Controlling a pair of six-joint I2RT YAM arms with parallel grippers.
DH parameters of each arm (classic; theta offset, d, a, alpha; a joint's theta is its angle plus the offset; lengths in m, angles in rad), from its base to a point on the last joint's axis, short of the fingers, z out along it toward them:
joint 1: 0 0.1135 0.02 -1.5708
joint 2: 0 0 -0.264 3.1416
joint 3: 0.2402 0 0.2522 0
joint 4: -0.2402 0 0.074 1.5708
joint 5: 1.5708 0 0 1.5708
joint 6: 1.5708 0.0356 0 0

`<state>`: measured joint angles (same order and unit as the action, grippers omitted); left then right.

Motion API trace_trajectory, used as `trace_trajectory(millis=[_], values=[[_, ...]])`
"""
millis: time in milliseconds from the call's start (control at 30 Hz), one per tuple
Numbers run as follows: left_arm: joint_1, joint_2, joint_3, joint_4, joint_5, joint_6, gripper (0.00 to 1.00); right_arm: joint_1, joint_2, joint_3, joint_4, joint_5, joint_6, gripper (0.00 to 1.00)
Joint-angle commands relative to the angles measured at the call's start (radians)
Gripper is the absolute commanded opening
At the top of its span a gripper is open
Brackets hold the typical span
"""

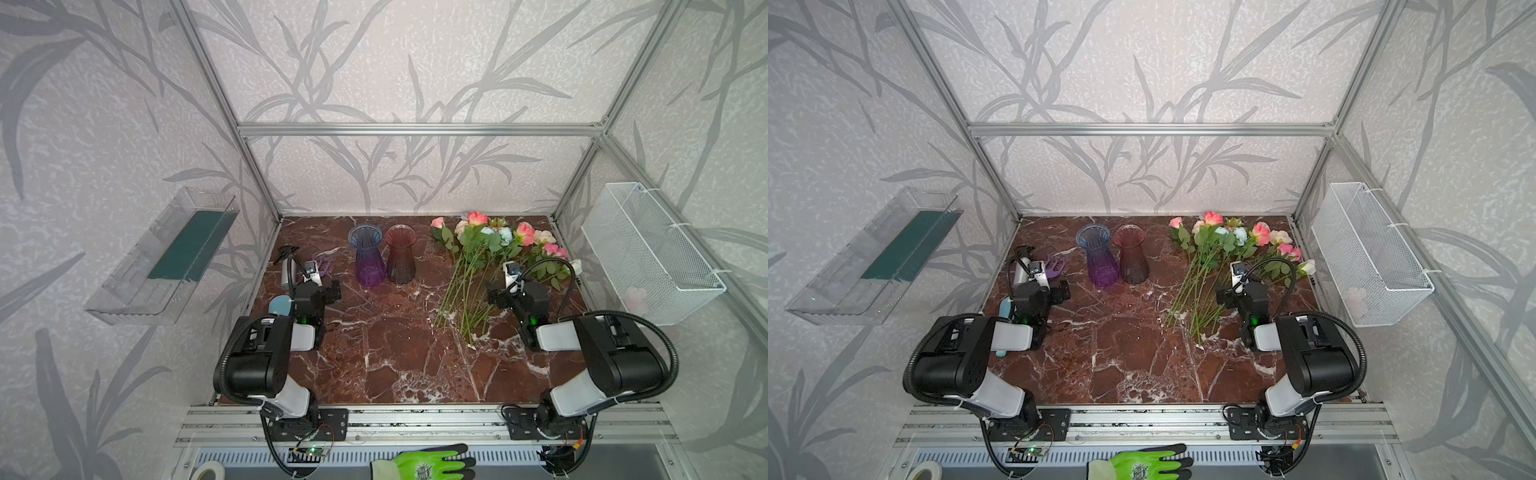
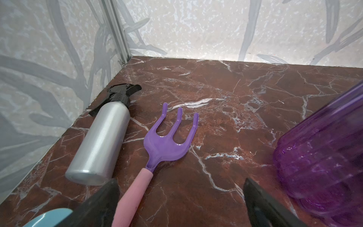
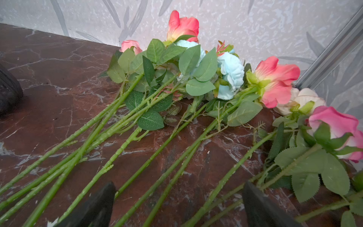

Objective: Arrange flowers in a vase
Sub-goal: Pick up the vase from the top-center of the table.

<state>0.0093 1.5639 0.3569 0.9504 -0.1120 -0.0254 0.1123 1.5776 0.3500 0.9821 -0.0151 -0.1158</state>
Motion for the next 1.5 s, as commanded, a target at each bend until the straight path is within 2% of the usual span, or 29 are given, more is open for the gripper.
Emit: trace_trajectory(millis=[0, 1200, 1267, 1333, 1467], values=[[-0.003, 0.007, 0.012, 0.016, -0.011, 0.016, 0.99, 0.006, 0.007, 0.012, 0.019, 0.013, 0.005, 0.99], [-0.002, 0.006, 0.011, 0.018, -0.015, 0.015, 0.99, 0.005, 0.008, 0.014, 0.017, 0.019, 0.012, 0.99], [-0.002, 0.003, 0.017, 0.003, -0.045, 0.004, 0.99, -0.017, 0.007, 0.027, -0.010, -0.016, 0.029, 0.99], [-0.011, -0.017, 0.006, 0.017, -0.111, -0.005, 0.99, -0.023, 0.003, 0.027, -0.007, 0.005, 0.040, 0.99], [-0.020, -0.162, 0.005, -0.106, -0.180, -0.019, 0.99, -0.022, -0.083, 0.050, -0.124, 0.071, 0.062, 0.99]])
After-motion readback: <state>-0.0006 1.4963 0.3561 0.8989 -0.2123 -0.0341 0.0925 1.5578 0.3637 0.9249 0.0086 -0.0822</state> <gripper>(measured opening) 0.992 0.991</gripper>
